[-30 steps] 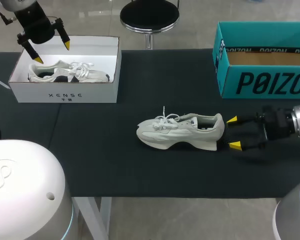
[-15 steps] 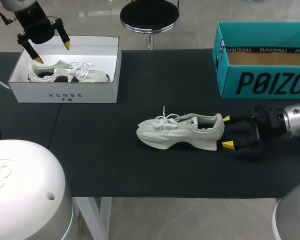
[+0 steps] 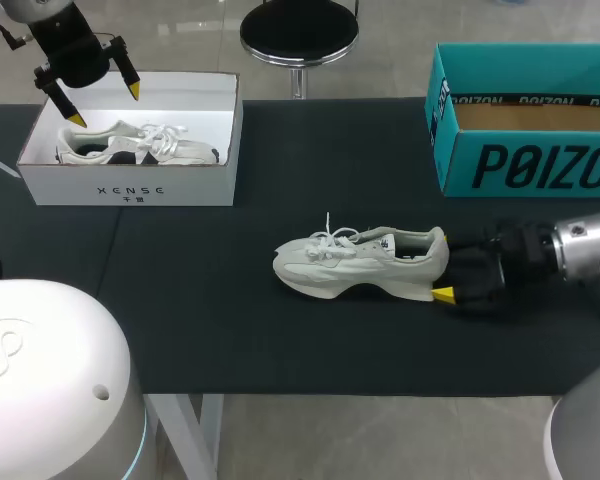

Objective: Take the shoe out of the shoebox, open the shoe tongue, remove and reinsert the insole, then place the shoe into the shoebox

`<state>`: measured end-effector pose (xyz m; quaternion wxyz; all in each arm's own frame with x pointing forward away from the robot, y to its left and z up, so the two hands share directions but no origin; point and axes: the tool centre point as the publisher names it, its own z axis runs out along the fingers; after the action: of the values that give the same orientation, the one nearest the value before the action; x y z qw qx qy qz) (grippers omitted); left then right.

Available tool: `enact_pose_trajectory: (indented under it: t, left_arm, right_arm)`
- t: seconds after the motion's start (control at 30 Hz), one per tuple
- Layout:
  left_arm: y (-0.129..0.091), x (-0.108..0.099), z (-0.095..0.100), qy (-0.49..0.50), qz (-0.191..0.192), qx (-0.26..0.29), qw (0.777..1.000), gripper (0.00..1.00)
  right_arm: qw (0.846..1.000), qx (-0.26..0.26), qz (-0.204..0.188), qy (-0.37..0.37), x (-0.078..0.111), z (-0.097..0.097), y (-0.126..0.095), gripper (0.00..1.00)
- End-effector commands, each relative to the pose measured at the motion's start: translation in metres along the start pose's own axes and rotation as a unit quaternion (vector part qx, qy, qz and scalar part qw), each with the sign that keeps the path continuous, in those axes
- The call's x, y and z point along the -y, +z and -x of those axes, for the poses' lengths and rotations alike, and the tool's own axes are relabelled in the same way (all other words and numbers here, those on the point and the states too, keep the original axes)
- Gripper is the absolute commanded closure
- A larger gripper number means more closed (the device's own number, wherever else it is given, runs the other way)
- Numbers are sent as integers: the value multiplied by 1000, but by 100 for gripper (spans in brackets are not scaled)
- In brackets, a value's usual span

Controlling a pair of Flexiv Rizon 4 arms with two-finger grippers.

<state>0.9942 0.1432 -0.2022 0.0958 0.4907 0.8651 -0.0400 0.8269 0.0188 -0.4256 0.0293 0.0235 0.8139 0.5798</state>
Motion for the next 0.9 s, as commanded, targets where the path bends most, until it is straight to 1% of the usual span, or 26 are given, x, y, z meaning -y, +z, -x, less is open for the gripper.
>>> enact_pose_trajectory:
  t: [0.03, 0.37, 0.8, 0.83, 0.87, 0.9]
  left_arm:
    - [0, 1, -1, 0, 1, -1, 1000, 0]
    - [0, 1, -1, 0, 1, -1, 1000, 0]
    - [0, 1, -1, 0, 1, -1, 1000, 0]
    - [0, 1, -1, 0, 1, -1, 1000, 0]
    - [0, 1, -1, 0, 1, -1, 1000, 0]
    - [0, 1, -1, 0, 1, -1, 1000, 0]
  right_arm:
    - [1000, -2, 4, -1, 4, 5, 9, 0]
    - [1000, -7, 6, -3, 3, 8, 15, 0]
    - [1000, -9, 12, 6, 5, 6, 19, 0]
    - [1000, -9, 12, 6, 5, 6, 20, 14]
    - [1000, -9, 13, 8, 5, 5, 21, 67]
    - [1000, -14, 13, 4, 4, 5, 22, 100]
